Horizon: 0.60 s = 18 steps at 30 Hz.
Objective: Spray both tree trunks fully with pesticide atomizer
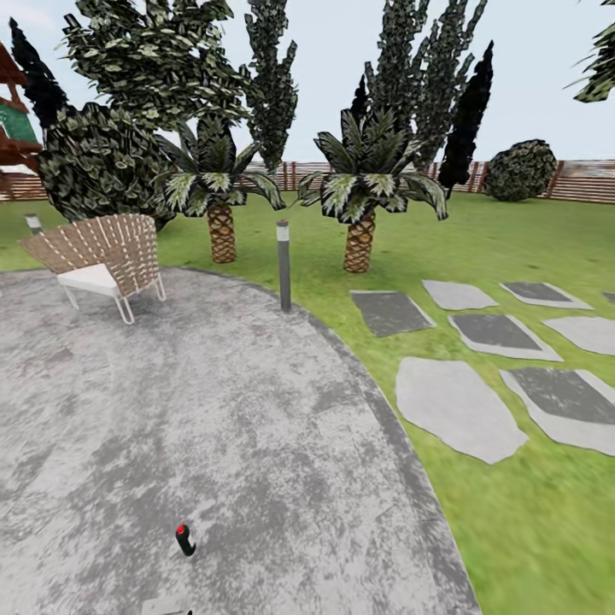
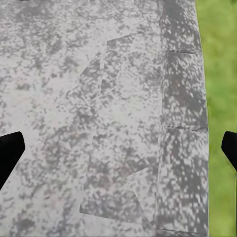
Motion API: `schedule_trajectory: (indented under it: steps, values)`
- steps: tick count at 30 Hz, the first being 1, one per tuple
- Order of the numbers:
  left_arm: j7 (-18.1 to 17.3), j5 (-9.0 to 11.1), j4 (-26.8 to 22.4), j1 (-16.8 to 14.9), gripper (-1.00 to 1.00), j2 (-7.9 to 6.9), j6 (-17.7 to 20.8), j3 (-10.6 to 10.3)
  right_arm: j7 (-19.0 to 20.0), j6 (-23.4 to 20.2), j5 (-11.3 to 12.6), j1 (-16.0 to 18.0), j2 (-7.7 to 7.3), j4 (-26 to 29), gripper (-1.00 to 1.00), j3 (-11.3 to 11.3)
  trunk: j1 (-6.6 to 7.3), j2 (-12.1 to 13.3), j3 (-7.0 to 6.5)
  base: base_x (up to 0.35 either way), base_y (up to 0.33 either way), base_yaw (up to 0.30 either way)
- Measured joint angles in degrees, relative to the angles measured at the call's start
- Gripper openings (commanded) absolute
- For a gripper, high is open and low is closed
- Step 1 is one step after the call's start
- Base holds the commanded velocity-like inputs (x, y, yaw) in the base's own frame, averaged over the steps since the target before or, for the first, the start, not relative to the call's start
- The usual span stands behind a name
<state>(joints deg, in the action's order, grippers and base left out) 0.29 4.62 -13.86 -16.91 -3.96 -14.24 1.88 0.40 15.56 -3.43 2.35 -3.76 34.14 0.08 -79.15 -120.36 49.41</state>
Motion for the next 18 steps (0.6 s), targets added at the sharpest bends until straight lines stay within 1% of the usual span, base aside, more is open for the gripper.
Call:
schedule_trajectory:
  steps: [10,18]
  values:
    - [0.0,0.0,0.0,0.0,1.0,0.0,0.0,0.0,0.0,0.0,0.0,0.0,0.0,0.0,1.0,0.0,0.0,0.0,0.0,0.191,-0.274,0.276]
    - [0.0,0.0,0.0,0.1,1.0,0.0,0.0,0.0,0.0,-0.1,0.0,0.0,0.0,0.0,1.0,0.0,0.0,0.0,0.0,0.218,-0.189,0.276]
